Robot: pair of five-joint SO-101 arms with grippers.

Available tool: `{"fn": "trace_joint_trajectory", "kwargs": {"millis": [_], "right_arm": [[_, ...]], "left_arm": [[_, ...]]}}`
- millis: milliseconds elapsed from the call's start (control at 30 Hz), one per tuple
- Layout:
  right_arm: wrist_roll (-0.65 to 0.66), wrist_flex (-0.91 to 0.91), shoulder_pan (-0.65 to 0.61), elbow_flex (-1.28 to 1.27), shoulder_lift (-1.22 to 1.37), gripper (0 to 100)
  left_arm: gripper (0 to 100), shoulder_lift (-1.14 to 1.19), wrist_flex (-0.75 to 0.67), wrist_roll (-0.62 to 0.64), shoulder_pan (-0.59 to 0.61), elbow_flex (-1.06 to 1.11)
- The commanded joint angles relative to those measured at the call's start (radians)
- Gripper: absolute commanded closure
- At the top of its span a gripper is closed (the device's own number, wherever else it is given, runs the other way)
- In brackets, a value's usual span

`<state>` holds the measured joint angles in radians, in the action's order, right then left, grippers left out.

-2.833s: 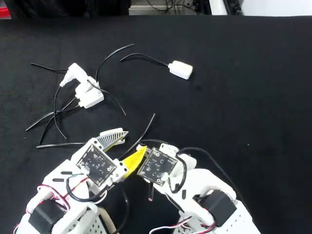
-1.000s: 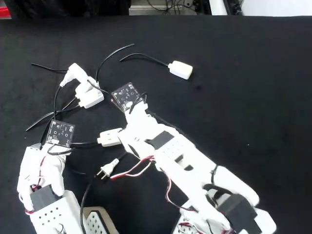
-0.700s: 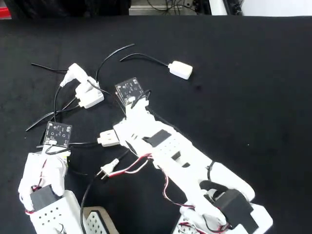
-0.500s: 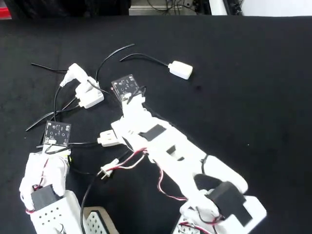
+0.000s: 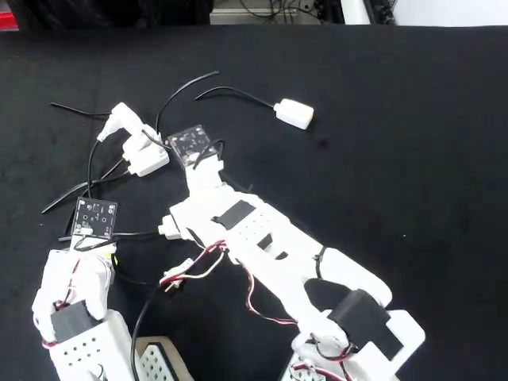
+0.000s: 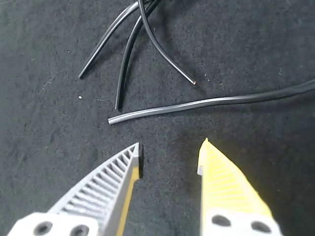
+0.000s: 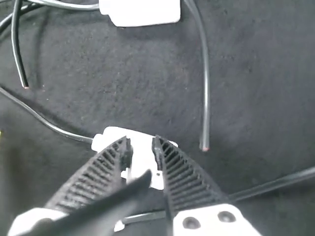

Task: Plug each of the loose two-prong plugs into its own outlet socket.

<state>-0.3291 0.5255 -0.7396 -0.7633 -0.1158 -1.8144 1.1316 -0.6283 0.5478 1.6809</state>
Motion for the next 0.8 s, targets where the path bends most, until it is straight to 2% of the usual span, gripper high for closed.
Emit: {"fn": "trace_joint_trajectory", "kwargs": {"millis": [0,333,533,767], "right_arm": [[-0.069,0.038,-0.009,0.033,0.001,98.6],[-0.206,0.057,0.109,0.028,0.002,98.5],[-0.206,0.051,0.103,0.03,0.007,98.5],[-0.207,0.057,0.058,0.101,0.125,98.5]], "left_arm": [[81,-0.005,0.008,0.012,-0.013,0.018],[81,-0.005,0.006,0.012,-0.013,0.018],[81,-0.005,0.005,0.012,-0.013,0.018],[81,-0.006,0.005,0.012,-0.013,0.018]]}}
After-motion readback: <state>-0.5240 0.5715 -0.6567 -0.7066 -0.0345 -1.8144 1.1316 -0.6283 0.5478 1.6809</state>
